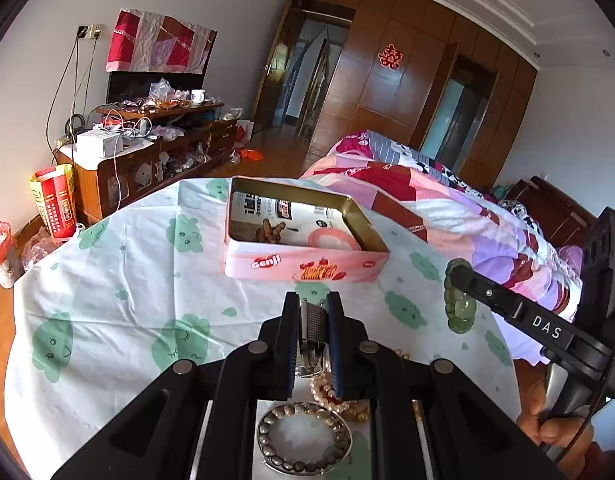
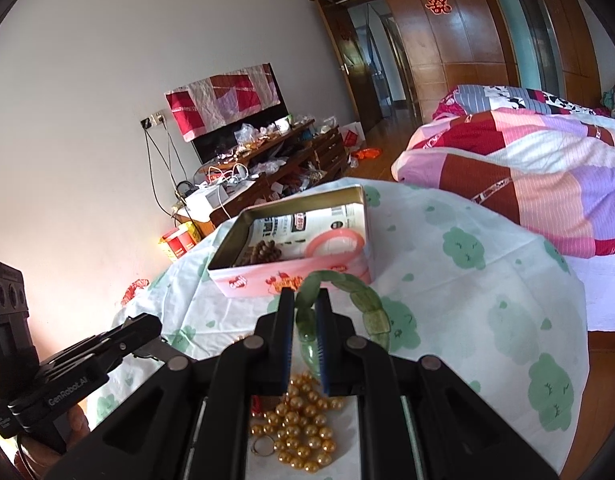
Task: Organize jewelry
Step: 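Carry watch with left tool while right tool carries jade bangle to the tin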
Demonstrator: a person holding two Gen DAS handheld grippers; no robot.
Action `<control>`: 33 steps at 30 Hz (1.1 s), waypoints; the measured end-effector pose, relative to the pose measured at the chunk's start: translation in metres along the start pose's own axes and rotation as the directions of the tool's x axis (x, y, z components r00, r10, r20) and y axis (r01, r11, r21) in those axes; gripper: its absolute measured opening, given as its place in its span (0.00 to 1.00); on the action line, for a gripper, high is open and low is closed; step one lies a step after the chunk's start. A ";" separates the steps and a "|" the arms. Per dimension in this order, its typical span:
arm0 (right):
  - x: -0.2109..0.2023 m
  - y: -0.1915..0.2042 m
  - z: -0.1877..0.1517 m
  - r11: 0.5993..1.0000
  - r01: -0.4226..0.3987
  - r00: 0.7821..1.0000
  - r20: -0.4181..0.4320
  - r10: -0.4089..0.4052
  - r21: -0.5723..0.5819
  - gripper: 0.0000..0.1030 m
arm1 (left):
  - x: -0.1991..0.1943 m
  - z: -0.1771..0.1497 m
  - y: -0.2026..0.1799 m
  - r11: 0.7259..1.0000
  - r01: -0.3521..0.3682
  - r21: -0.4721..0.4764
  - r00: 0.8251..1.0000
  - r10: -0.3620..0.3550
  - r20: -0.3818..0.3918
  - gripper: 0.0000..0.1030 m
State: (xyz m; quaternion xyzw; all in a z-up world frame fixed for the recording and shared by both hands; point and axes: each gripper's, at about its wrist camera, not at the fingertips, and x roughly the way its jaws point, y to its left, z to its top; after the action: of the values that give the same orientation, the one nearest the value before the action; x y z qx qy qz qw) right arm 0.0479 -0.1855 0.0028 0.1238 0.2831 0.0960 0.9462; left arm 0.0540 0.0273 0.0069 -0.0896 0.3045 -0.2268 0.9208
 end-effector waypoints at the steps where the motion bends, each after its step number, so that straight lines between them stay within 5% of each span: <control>1: 0.000 -0.001 0.001 1.000 -0.001 1.000 0.003 0.001 0.001 0.13 | 0.000 0.000 0.000 1.000 0.002 -0.001 1.000 -0.002 0.003 0.12; 11: 0.010 -0.004 0.004 1.000 0.009 1.000 -0.008 -0.009 0.002 0.13 | 0.007 0.012 -0.008 1.000 0.007 0.024 1.000 -0.007 0.018 0.12; 21: 0.034 0.000 0.047 0.999 0.026 0.999 0.031 -0.025 -0.046 0.13 | 0.033 0.059 -0.011 0.998 -0.011 0.060 0.997 0.007 0.075 0.12; 33: 0.101 0.001 0.093 0.996 0.044 0.999 0.021 -0.043 -0.083 0.13 | 0.109 0.099 0.005 0.994 -0.077 0.077 0.996 0.073 0.052 0.12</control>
State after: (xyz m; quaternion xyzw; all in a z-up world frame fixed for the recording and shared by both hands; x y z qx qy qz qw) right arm 0.1823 -0.1762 0.0263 0.0791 0.2724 0.0859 0.9551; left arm 0.1930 -0.0169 0.0280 -0.0470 0.2758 -0.2017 0.9386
